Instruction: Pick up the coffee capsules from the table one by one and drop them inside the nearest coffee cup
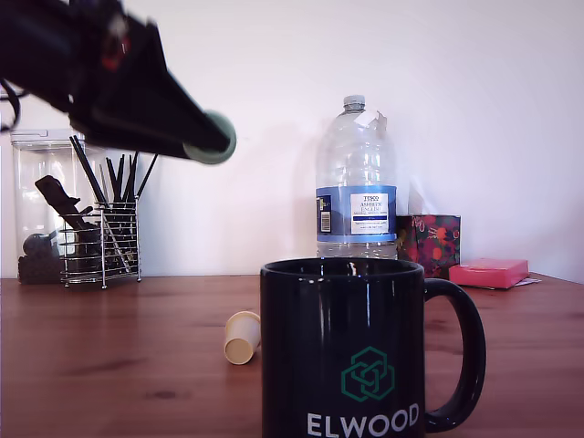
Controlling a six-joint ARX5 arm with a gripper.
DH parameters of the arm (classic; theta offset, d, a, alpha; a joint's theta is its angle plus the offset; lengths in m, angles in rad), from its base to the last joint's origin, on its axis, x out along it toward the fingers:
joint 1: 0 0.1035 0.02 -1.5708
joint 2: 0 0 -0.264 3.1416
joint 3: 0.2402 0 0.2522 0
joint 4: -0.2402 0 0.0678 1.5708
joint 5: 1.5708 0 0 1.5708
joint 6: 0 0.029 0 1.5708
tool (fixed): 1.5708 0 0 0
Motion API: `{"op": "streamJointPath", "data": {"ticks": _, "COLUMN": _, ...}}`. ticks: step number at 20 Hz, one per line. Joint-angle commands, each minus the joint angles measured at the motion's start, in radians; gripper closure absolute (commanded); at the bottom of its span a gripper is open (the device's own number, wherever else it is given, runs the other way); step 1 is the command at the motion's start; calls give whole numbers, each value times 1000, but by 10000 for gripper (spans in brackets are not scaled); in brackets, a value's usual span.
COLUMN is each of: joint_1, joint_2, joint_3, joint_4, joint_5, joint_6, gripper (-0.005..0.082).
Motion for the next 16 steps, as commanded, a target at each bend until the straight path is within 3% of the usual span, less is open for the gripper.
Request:
{"op": "streamJointPath", "data": {"ticks": 1, "joint_1": -40, "joint_2": -11, "joint_3": -21, "joint_4": -14, "joint_5": -12, "joint_6": -32, "gripper": 553}}
{"op": "streamJointPath", "data": {"ticks": 3, "joint_1": -103, "joint_2": -12, "joint_3": -21, "joint_4": -20, "joint_5": -13, "joint_6": -39, "gripper": 553}}
{"op": "streamJointPath", "data": {"ticks": 6, "joint_1": -167, "joint_2": -11, "joint_3": -21, "joint_4": -16, "joint_5": -58, "joint_6": -47, "gripper": 553}}
{"op": "streamJointPath", "data": {"ticks": 11, "joint_1": -208, "joint_2": -2, "joint_3": -15, "joint_4": -37, "joint_5": -77, "joint_6": -47, "gripper": 552}}
{"op": "streamJointPath", "data": {"ticks": 16, "joint_1": -250, "joint_2": 114, "joint_3": 72, "joint_4": -95, "joint_5": -121, "joint_6": -37, "gripper": 551}}
